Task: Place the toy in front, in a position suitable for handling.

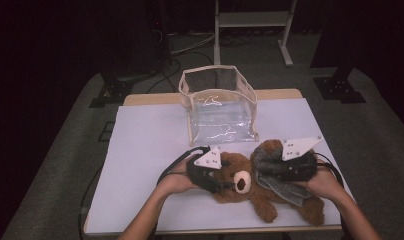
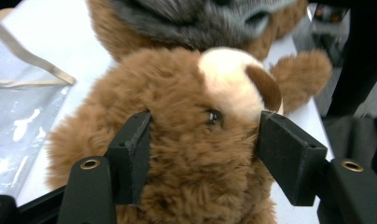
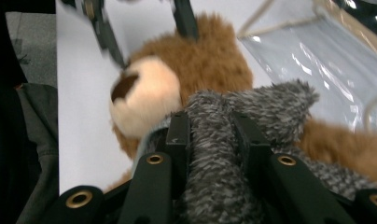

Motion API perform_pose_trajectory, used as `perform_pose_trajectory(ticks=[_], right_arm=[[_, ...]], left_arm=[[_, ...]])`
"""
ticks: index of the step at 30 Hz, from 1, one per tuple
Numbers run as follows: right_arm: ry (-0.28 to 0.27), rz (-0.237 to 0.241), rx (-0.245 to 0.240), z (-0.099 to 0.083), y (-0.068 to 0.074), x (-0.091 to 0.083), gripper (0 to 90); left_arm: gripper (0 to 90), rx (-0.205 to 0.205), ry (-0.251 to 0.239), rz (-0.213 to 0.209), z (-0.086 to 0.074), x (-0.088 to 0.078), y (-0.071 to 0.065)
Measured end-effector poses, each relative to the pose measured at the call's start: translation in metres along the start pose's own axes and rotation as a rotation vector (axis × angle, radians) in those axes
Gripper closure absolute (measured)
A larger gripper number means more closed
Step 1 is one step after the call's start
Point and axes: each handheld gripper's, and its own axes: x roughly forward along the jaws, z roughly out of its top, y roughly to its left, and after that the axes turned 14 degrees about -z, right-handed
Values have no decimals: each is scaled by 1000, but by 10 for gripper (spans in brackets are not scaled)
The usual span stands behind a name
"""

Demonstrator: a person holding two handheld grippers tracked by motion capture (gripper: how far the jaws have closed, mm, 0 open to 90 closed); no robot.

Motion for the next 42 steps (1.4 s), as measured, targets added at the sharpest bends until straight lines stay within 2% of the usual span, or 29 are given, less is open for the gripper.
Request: perform_pose_trajectory(ticks=[3, 5, 7, 9, 13, 15, 18, 22, 26, 28, 30, 31, 34, 36, 37, 39, 42], right_arm=[[-32, 29, -35, 21, 7, 9, 703], [-27, 35, -74, 33, 14, 18, 703], [-15, 49, -90, 37, 16, 25, 702], [3, 55, -87, 33, 15, 27, 702], [57, 22, -70, 13, 7, 17, 700], [44, 13, -38, 7, 3, 10, 692], [32, -14, -31, 7, 0, 5, 692], [35, 4, -16, 1, 2, 8, 704], [19, 23, 4, -7, 9, 5, 712], [20, 28, -8, -8, 13, 4, 712], [28, 23, -23, -5, 15, 3, 711], [29, 20, -34, -2, 15, 3, 712], [-3, -9, -53, 9, 14, 3, 711], [-25, -1, -45, 13, 13, 4, 710], [-16, -2, -55, 14, 13, 5, 710], [8, -5, -61, 11, 11, 5, 709], [24, -9, -30, -4, 7, 1, 711]], left_arm=[[359, -4, -7, -8, 0, -1, -2], [364, 1, 4, -19, -1, -3, -5], [367, 3, 14, -20, -2, -4, -8], [367, 8, 15, -24, -3, -4, -10], [367, 0, -10, -31, -5, -3, -12], [366, -4, -10, -36, -5, -1, -11], [366, -12, -14, -41, -5, -3, -10], [367, 0, -26, -24, -3, -11, -8], [367, -15, -69, 11, -1, -18, -4], [370, -19, -63, -2, -1, -16, -4], [370, -17, -30, -17, -1, -9, -5], [365, -10, -7, -10, -1, -5, -6], [360, -14, 13, -1, 0, -1, -10], [362, 2, 31, 2, 0, -2, -14], [362, 10, 38, 4, 0, -3, -16], [363, 19, 50, 7, 0, -5, -17], [373, 20, 32, 2, -1, -9, -17]])
